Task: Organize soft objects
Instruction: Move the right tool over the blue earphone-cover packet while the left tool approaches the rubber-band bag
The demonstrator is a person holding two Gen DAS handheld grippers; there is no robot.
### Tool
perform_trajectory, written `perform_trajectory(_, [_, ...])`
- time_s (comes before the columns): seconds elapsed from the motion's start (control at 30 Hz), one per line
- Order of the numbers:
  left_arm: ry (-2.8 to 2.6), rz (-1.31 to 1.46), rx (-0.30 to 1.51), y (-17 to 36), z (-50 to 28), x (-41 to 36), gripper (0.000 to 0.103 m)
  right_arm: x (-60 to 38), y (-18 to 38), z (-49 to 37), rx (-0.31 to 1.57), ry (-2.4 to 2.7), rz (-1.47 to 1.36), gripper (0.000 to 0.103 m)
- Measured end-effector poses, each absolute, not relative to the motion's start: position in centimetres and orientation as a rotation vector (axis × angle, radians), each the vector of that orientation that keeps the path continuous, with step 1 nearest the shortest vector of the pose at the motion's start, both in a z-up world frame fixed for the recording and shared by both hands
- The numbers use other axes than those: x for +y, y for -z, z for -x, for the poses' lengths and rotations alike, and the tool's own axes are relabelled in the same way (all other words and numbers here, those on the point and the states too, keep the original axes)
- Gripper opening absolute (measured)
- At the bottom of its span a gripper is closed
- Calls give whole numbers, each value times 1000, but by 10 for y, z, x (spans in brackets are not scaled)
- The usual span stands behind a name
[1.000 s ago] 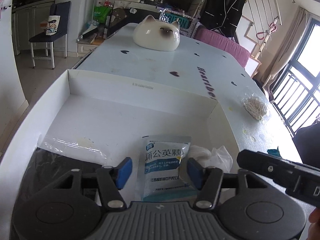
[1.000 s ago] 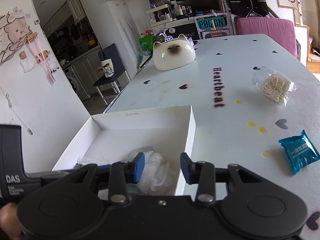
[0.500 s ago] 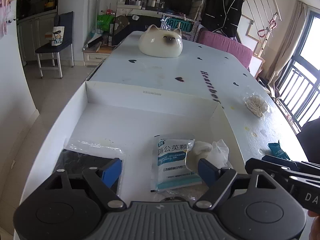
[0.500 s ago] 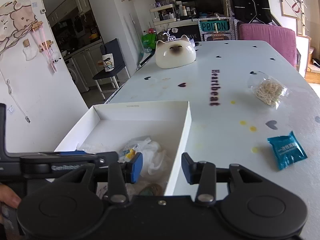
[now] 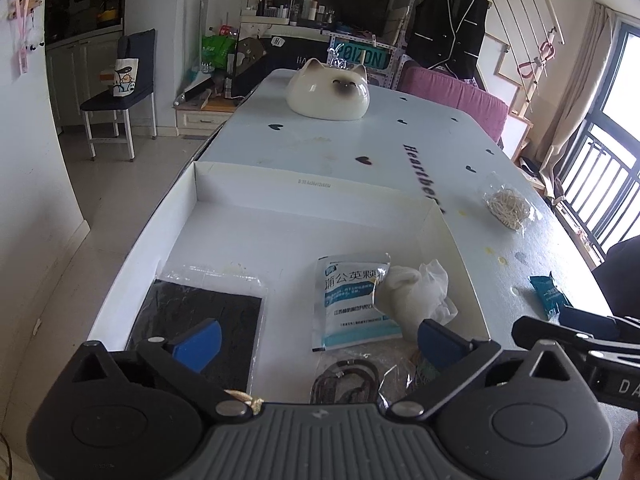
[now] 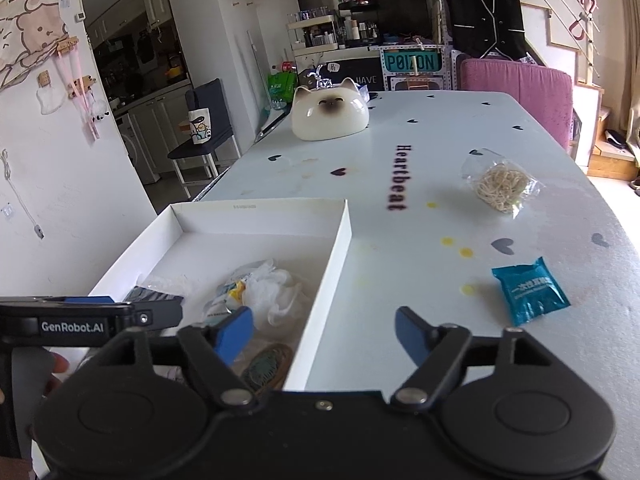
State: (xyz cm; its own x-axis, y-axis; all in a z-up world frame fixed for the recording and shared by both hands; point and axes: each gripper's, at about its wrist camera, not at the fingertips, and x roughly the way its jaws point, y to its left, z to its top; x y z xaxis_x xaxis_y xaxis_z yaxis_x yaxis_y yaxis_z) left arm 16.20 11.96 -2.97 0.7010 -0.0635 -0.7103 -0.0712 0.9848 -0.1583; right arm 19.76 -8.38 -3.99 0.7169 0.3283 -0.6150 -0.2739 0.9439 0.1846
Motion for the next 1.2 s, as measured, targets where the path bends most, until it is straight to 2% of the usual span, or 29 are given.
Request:
perform_trajectory(0.2, [-19,152,821,31,-155,118,103,-89,38,-189,678,-309,-65,100])
perform_trajectory(0.27, [-21,149,823,30,-152,118,103,-90,37,-186,665,-309,-63,103])
perform_trajectory(0.73, [-49,87,818,20,-141,99,103,-112,35,-177,650,-274,-61,103])
perform_trajectory(1.2, [10,25,806,13,-155,45,103,-158,36,-173,644,-202,-65,103])
